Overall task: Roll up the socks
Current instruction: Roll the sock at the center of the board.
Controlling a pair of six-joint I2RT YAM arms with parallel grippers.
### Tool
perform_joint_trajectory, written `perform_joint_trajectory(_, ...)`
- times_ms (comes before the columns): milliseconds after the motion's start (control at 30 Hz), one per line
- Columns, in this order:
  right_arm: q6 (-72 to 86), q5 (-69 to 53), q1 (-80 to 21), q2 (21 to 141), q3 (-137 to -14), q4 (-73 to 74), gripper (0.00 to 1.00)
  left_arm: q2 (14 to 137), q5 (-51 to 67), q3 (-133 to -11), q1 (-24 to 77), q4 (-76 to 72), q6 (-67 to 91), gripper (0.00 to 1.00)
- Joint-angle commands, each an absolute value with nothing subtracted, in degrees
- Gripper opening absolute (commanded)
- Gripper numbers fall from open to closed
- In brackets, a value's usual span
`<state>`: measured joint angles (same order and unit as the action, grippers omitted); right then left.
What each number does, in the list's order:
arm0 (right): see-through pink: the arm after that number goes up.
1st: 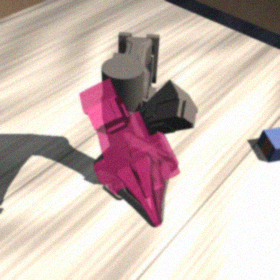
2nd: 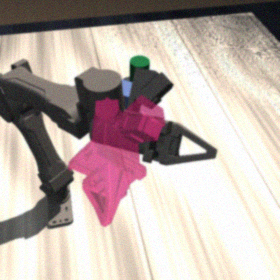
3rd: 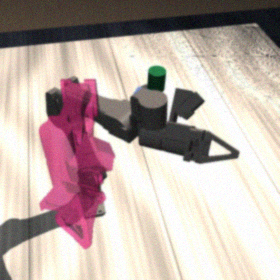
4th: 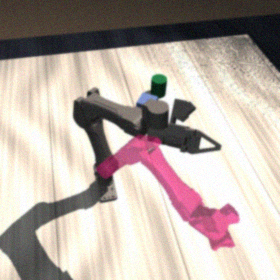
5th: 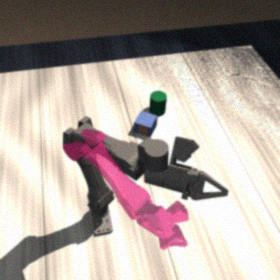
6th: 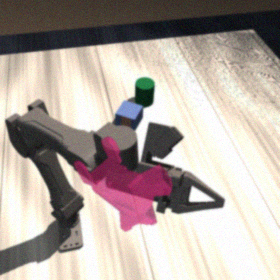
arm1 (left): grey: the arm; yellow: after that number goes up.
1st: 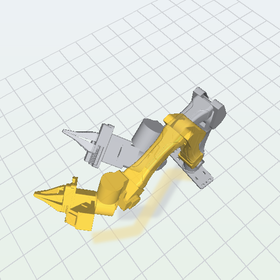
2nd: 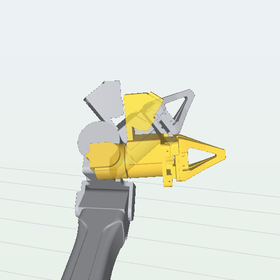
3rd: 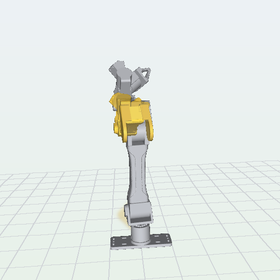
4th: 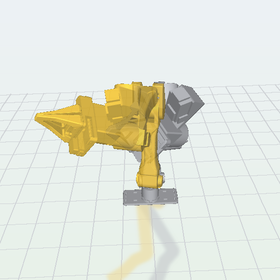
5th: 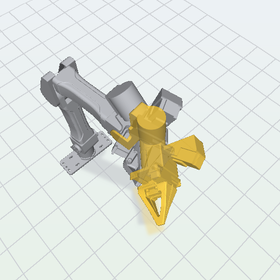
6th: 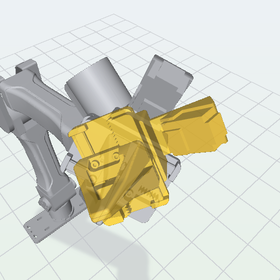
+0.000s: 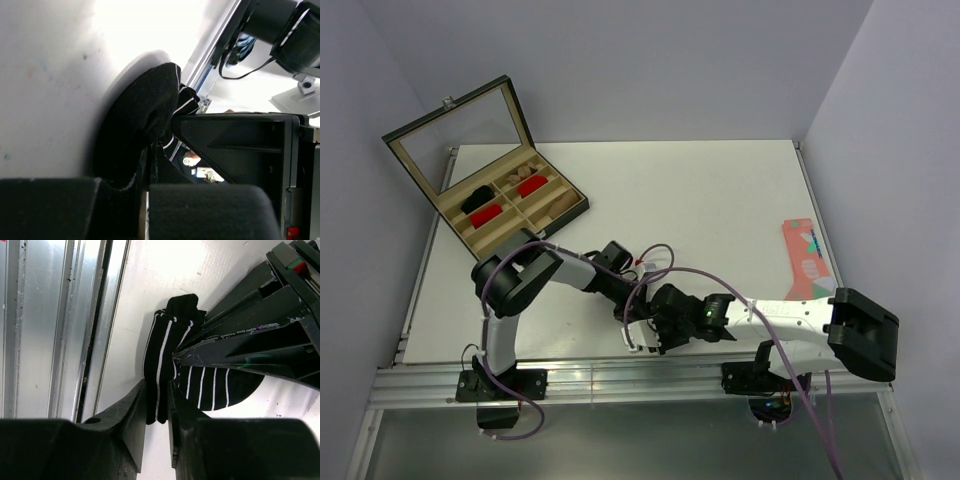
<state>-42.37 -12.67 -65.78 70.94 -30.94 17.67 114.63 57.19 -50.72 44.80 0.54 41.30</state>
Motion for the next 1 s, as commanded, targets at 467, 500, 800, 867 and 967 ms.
perform_joint_trajectory(467, -51.41, -34.36, -48.08, 84.19, -47.62, 39.53, 0.24, 104.51, 30.34, -34.28, 47.11, -24.6, 66.45, 0.13)
perform_joint_trajectory(500, -52.29, -35.06, -47.38, 85.33, -48.42, 40.59, 0.24, 103.98, 29.45, -34.1, 47.54, -25.13, 66.45, 0.14)
perform_joint_trajectory(800, -55.28, -40.95, -44.21, 95.88, -55.1, 48.69, 0.24, 98.36, 21.11, -26.81, 48.43, -39.63, 68.12, 0.23)
perform_joint_trajectory(867, -55.72, -41.74, -43.34, 97.82, -56.5, 50.35, 0.24, 96.25, 19.17, -25.14, 48.87, -40.95, 67.16, 0.24)
perform_joint_trajectory(967, -56.34, -42.98, -42.19, 100.63, -59.05, 52.2, 0.24, 93.35, 16.09, -23.21, 49.57, -43.5, 66.18, 0.26)
